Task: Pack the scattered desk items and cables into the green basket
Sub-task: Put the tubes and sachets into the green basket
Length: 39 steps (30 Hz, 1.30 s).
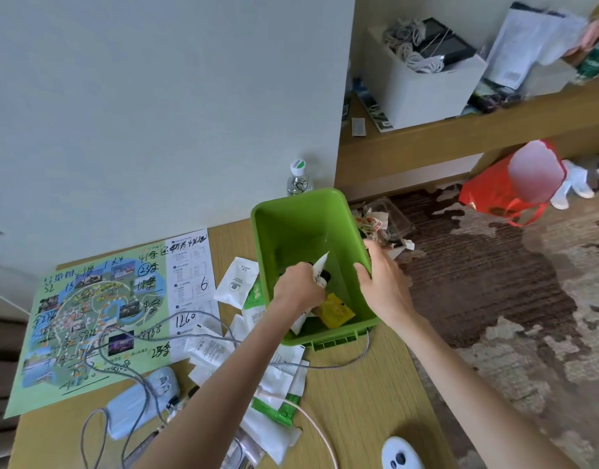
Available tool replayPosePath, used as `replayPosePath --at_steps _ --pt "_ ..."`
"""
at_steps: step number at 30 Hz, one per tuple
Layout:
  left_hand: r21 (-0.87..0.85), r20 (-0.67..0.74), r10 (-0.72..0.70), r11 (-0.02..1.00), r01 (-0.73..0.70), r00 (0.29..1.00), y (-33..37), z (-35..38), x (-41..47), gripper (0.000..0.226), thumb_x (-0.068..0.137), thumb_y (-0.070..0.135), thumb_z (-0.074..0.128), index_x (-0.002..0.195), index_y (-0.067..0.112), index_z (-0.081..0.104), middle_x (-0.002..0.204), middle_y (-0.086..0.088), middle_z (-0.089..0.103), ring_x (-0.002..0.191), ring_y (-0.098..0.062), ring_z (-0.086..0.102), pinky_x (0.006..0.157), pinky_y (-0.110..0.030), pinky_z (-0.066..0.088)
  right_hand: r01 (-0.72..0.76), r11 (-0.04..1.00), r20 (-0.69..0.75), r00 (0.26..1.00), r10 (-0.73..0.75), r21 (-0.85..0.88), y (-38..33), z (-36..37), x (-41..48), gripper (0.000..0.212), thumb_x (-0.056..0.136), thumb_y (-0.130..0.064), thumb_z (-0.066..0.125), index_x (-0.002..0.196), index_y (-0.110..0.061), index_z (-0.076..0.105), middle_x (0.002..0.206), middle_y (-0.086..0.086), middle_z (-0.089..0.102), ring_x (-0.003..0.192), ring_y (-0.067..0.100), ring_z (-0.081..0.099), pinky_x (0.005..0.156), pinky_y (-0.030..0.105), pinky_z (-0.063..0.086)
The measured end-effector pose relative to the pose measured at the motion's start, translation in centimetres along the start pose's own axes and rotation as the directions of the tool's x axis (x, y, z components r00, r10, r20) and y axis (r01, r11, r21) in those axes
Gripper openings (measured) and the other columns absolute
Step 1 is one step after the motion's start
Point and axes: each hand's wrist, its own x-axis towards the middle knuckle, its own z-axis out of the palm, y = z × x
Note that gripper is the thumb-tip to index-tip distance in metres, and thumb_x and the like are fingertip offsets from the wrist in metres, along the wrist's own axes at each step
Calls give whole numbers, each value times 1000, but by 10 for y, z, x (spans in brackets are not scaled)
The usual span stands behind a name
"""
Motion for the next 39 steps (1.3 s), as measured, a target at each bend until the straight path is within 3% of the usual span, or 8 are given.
replayPosePath --at_steps 6,14,18,21,25,30,34,39 --pt "305 -9 229 928 -216 973 0 0 22 23 89 10 59 110 9 48 104 -12 63 85 -29 62 63 -36 49 1 998 -3 1000 -1 65 1 1 0 41 97 -15 56 136 -9 45 129 4 60 106 21 63 80 35 56" --pt "-76 51 -125 989 129 991 2 39 46 56 93 10 52 138 1 19 120 -22 52 90 -31 56 64 -37 47 -1 996 -9 1000 1 88 6 3 3 38 97 -17 55 133 -11 45 125 3 60 103 20 63 80 37 56" --pt "2 82 -111 994 111 990 7 41 52 75 90 37 63 141 1 21 139 -21 37 121 -37 49 94 -44 49 4 996 -11 1000 -4 87 8 4 3 36 97 -17 55 131 -12 46 121 2 61 98 18 63 77 36 57" --pt "160 83 -66 986 52 994 8 31 51 71 92 43 58 142 5 26 142 -18 37 122 -36 49 92 -44 48 16 997 -16 1000 -14 73 8 4 3 37 97 -16 55 132 -10 46 122 3 61 99 18 63 76 31 56" --pt "245 -92 137 963 -111 986 8 7 38 35 96 32 51 121 9 50 116 -10 58 97 -27 61 80 -43 55 21 999 -20 1000 -20 47 5 2 1 41 97 -15 55 136 -8 45 126 5 60 103 21 63 77 31 56" --pt "124 -323 315 949 -290 892 -5 -29 1 23 95 18 48 112 14 62 105 1 68 92 -18 64 76 -37 56 30 999 -3 1000 -30 -27 1 -1 1 42 97 -16 54 137 -8 44 126 6 60 102 23 64 74 32 56" --pt "-2 -513 264 951 -309 817 -41 -49 -33 16 95 21 53 104 18 65 94 11 67 79 -6 62 60 -20 46 70 984 -68 994 -82 -164 -14 -4 -6 46 92 -10 57 135 -5 43 131 9 52 117 22 53 91 30 51" --pt "-117 -604 111 967 -225 789 -109 -51 -65 11 92 18 56 98 19 65 89 9 69 78 -8 63 68 -29 52 176 953 -104 973 -207 -247 -57 2 -39 46 83 -7 61 128 -6 50 137 10 46 126 23 45 107 33 39"
